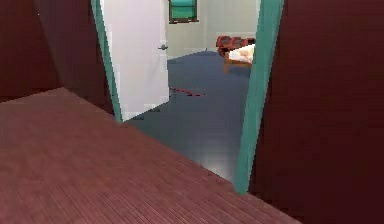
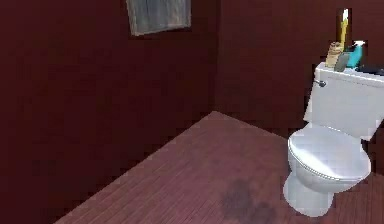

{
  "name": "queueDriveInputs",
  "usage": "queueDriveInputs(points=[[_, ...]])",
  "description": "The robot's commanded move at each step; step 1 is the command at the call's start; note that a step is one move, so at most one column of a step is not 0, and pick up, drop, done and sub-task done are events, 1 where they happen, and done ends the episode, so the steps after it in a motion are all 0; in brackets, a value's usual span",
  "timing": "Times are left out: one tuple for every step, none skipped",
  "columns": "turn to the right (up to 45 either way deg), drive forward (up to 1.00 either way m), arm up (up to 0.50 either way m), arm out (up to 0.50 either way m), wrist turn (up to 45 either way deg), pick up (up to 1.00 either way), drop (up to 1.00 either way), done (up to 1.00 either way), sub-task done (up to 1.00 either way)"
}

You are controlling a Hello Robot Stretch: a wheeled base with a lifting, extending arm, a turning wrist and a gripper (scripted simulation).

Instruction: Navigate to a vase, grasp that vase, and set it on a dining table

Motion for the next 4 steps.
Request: queueDriveInputs(points=[[0.0, 1.00, 0.00, 0.00, 0.0, 0.00, 0.00, 0.00, 0.00], [-45.0, 0.00, 0.00, 0.00, 0.0, 0.00, 0.00, 0.00, 0.00], [-3.0, 0.00, 0.00, 0.00, 0.0, 0.00, 0.00, 0.00, 0.00], [0.0, 0.05, 0.00, 0.00, 0.0, 0.00, 0.00, 0.00, 0.00]])
